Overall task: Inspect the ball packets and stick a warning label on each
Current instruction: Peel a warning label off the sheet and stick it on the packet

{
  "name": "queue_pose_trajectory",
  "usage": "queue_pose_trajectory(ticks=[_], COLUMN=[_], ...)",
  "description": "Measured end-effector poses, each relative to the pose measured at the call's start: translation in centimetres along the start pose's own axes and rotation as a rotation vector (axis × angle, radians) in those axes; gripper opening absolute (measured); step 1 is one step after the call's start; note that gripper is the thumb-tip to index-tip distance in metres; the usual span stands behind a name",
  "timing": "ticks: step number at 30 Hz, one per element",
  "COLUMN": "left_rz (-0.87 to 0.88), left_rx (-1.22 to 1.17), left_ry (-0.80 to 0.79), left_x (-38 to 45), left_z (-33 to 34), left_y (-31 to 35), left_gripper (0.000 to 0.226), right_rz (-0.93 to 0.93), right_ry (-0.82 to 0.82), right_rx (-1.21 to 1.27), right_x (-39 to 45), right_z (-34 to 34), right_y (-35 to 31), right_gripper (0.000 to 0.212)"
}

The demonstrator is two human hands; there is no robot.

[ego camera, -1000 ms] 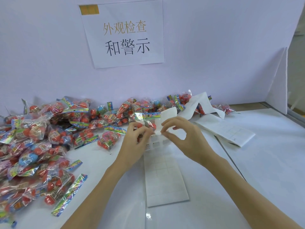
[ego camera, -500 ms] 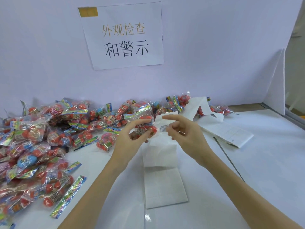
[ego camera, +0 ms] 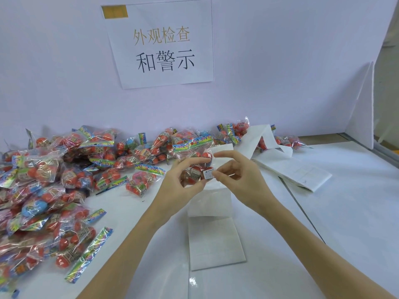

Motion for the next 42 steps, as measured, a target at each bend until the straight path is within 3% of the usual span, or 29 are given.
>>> queue_pose_trajectory(ticks=[6, 14, 19, 21, 24, 26, 28, 31, 35, 40, 42], left_rz=[0.013, 0.068, 0.049, 0.041, 0.015, -0.011, -0.026, -0.043, -0.095, -0.108, -0.123], left_rx=[-0.001, 0.037, -0.014, -0.068, -0.151, -0.194, -0.271, -0.374, -0.508, -0.527, -0.507], left_ry=[-0.011, 0.088, 0.087, 0.069, 0.074, 0.080, 0.062, 0.044, 0.012, 0.069, 0.103], left_x=[0.0, 0.1, 0.2, 0.1, 0.1, 0.1, 0.0, 0.0, 0.2, 0.3, 0.3], left_z=[0.0, -0.1, 0.0, -0.1, -0.2, -0.1, 0.2, 0.5, 0.7, 0.5, 0.1], left_y=[0.0, 0.2, 0.1, 0.1, 0.2, 0.1, 0.0, -0.1, -0.4, -0.8, -1.1], left_gripper=[0.050, 0.031, 0.034, 0.038, 0.058, 0.077, 0.090, 0.101, 0.102, 0.103, 0.106], right_rz=[-0.007, -0.019, -0.107, -0.053, 0.159, 0.291, 0.302, 0.348, 0.548, 0.508, 0.464], right_ry=[0.001, -0.006, 0.057, 0.091, 0.054, -0.025, -0.056, -0.053, -0.227, -0.208, -0.193], right_rx=[-0.038, -0.064, -0.265, -0.293, -0.155, 0.049, 0.110, 0.274, 0.683, 0.729, 0.637], right_x=[-0.1, -0.3, -0.5, -0.4, 0.0, -0.2, -0.4, -0.6, -1.3, -0.9, -0.8], right_z=[0.1, 0.3, 0.0, -0.4, -0.6, 0.2, 0.8, 1.0, 2.3, 2.2, 1.9], right_y=[-0.1, -0.5, -0.8, -0.3, 1.0, 1.3, 1.3, 1.4, 1.7, 1.8, 1.7], right_gripper=[0.038, 0.039, 0.042, 0.039, 0.020, 0.025, 0.030, 0.032, 0.031, 0.038, 0.038])
Point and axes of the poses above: each hand's wrist, its own x-axis towards the middle knuckle, its own z-axis out of the palm, y = z × x, the point moved 7 cm from there along x, towards the middle knuckle, and after that the axes turned 4 degrees about y, right-handed, at the moved point
